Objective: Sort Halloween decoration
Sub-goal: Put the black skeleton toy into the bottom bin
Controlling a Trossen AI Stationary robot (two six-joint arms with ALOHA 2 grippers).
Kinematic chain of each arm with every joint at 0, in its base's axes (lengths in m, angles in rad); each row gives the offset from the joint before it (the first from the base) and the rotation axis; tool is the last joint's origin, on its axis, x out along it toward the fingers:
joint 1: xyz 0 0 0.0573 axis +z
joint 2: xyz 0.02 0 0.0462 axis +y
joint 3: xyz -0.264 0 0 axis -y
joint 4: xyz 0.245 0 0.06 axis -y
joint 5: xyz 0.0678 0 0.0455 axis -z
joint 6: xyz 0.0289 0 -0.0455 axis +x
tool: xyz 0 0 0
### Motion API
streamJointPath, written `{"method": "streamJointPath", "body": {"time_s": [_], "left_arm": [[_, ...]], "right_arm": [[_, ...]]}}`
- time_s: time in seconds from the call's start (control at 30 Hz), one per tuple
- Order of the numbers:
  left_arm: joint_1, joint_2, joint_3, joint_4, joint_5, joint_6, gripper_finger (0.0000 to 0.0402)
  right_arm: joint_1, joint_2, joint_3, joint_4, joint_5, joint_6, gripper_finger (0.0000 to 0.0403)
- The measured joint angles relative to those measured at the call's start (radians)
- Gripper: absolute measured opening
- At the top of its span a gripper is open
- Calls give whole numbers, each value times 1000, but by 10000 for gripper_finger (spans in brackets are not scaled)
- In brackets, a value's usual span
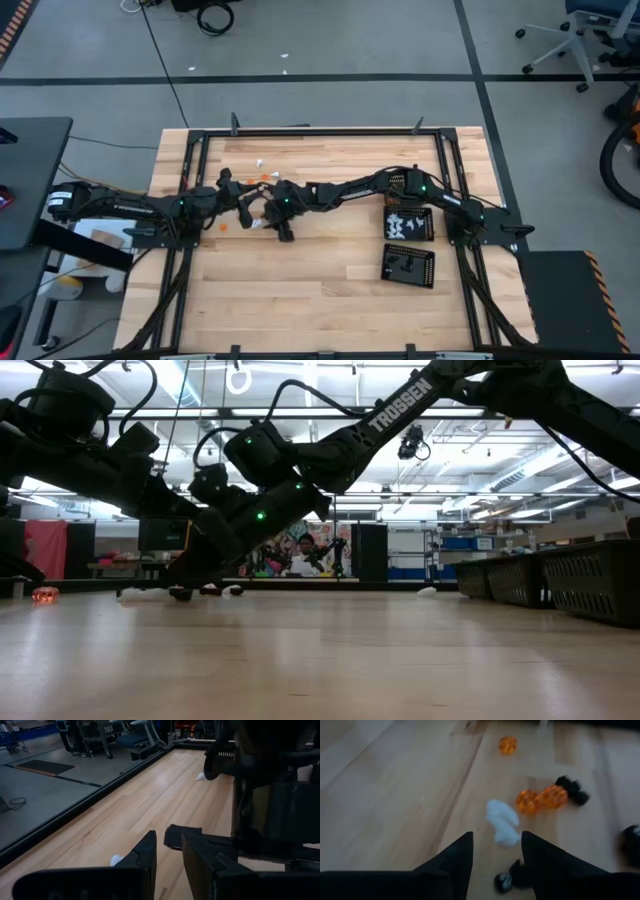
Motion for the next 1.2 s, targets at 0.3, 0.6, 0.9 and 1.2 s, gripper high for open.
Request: {"method": "streamJointPath", "body": {"time_s": [0.3, 0.6, 0.9, 1.2], "left_arm": [[0, 0, 0, -7, 0, -6, 77], [0, 0, 0, -10, 0, -6, 77], [0, 0, 0, -12, 0, -6, 77], [0, 0, 0, -26, 0, -17, 77]], "right_arm": [[1, -5, 0, 56, 80, 49, 172], [5, -12, 1, 58, 240, -4, 177], [11, -19, 2, 54, 265, 20, 242], [-2, -19, 2, 21, 294, 28, 303]]}}
